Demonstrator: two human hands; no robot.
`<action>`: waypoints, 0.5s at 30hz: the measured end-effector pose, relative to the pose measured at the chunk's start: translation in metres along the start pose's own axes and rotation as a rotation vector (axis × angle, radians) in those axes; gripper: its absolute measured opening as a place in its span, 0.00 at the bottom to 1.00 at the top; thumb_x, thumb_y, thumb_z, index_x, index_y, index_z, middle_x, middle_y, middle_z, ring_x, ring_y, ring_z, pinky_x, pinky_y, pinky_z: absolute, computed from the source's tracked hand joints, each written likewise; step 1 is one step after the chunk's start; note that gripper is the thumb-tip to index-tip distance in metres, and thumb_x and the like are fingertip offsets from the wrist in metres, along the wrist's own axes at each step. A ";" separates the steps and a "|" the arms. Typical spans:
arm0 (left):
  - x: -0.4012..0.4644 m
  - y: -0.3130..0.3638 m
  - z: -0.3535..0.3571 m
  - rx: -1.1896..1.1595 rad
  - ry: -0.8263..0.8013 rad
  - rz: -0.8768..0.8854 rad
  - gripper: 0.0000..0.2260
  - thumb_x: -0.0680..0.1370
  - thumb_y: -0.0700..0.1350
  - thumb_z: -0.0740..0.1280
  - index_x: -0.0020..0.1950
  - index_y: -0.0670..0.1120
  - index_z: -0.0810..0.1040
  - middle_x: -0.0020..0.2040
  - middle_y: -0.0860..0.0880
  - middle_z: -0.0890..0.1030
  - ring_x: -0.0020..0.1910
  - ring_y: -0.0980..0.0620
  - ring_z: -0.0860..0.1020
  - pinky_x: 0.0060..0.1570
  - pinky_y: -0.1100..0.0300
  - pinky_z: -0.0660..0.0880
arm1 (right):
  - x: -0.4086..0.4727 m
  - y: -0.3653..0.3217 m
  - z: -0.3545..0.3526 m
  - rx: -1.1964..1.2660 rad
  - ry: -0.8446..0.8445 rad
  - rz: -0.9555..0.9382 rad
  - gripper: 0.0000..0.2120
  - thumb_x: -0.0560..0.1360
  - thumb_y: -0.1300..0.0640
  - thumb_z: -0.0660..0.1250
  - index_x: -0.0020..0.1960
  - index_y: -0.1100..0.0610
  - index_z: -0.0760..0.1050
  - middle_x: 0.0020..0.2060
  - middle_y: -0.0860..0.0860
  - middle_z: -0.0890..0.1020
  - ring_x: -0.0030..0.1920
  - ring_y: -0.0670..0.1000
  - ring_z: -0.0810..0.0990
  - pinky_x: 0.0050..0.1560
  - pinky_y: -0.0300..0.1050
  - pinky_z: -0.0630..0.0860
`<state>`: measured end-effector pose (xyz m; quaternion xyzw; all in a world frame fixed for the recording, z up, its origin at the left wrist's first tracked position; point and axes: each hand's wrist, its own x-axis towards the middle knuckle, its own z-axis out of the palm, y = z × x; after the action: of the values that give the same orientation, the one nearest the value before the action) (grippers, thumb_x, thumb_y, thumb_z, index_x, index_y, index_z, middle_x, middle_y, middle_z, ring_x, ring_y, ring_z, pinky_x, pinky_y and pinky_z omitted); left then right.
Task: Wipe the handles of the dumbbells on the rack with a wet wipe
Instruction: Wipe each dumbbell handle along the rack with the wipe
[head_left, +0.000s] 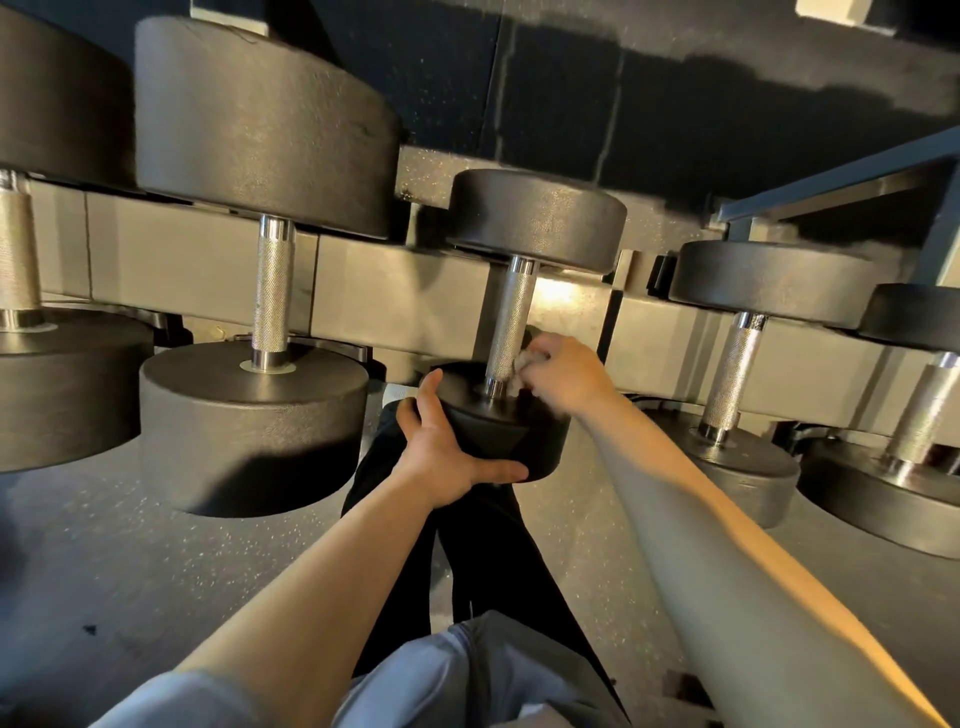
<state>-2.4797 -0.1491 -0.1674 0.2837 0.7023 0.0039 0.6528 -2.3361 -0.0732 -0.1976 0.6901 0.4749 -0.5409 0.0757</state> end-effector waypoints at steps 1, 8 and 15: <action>0.000 0.000 0.000 -0.002 -0.001 0.006 0.60 0.61 0.46 0.82 0.76 0.56 0.40 0.73 0.47 0.50 0.74 0.44 0.56 0.72 0.49 0.58 | 0.005 -0.004 -0.005 0.234 0.071 0.027 0.06 0.77 0.62 0.61 0.45 0.53 0.73 0.40 0.52 0.78 0.43 0.51 0.78 0.40 0.43 0.76; -0.004 0.004 -0.001 0.005 0.009 0.010 0.59 0.62 0.46 0.82 0.77 0.55 0.41 0.74 0.46 0.49 0.75 0.44 0.55 0.72 0.50 0.58 | 0.023 -0.030 0.004 1.184 0.237 0.154 0.07 0.79 0.58 0.63 0.55 0.56 0.77 0.45 0.51 0.82 0.47 0.50 0.79 0.47 0.44 0.75; -0.002 0.003 -0.001 -0.017 0.007 0.004 0.59 0.61 0.45 0.82 0.77 0.55 0.41 0.72 0.47 0.50 0.74 0.44 0.56 0.73 0.51 0.57 | 0.001 0.001 0.011 0.660 0.220 0.126 0.07 0.79 0.56 0.64 0.43 0.51 0.78 0.43 0.49 0.81 0.49 0.49 0.78 0.46 0.39 0.72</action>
<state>-2.4791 -0.1471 -0.1644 0.2795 0.7040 0.0122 0.6528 -2.3430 -0.0802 -0.2030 0.7593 0.2361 -0.5821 -0.1697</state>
